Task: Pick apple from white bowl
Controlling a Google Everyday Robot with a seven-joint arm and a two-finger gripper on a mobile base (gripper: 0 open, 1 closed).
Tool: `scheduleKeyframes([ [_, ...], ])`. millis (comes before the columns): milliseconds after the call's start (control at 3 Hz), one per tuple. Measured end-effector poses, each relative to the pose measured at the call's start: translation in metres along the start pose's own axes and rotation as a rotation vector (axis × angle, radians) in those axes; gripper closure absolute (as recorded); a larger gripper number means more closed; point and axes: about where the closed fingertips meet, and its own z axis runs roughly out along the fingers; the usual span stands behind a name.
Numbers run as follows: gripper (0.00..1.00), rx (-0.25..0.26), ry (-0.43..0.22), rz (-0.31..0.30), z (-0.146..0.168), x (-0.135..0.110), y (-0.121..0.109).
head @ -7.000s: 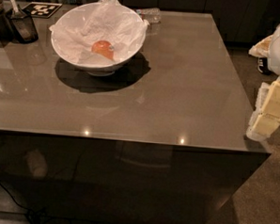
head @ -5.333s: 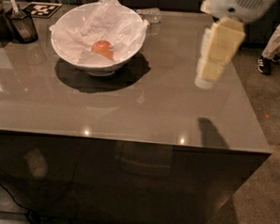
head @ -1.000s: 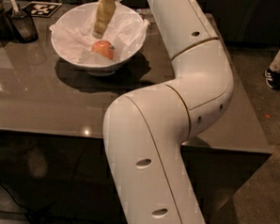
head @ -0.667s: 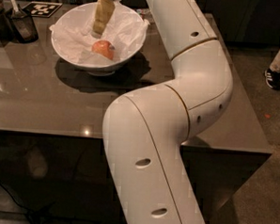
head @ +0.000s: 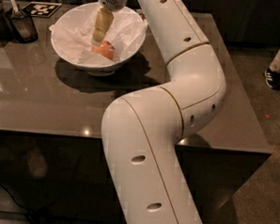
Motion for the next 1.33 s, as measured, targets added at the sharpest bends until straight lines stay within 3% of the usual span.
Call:
scheduleKeyframes([
  [333,0.0,-0.017,0.038,0.036,0.025,0.014,-0.001],
  [667,0.0,-0.017,0.038,0.036,0.026,0.013,-0.001],
  [1333,0.0,-0.107,-0.03,-0.005,0.082,0.0,0.015],
])
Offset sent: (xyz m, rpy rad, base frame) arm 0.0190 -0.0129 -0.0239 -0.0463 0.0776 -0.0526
